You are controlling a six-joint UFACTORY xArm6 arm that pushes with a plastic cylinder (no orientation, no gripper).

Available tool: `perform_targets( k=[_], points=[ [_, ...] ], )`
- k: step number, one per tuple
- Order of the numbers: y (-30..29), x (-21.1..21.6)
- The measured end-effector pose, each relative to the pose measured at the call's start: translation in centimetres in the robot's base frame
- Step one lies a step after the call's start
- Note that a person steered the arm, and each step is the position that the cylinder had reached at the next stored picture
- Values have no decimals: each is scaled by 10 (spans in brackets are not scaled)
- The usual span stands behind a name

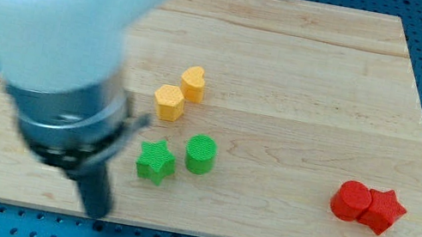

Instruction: Move green blocks diagonally to the right of yellow blocks

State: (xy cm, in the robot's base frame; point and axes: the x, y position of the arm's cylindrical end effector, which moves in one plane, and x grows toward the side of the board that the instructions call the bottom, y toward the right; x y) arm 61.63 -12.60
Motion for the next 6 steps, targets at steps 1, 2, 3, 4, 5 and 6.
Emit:
perform_targets(
  k=[1, 2, 3, 4, 5, 6],
  points=[
    [22, -27],
    [52, -57],
    [77, -76],
    [126, -79],
    [166, -92],
    [203, -111]
  ],
)
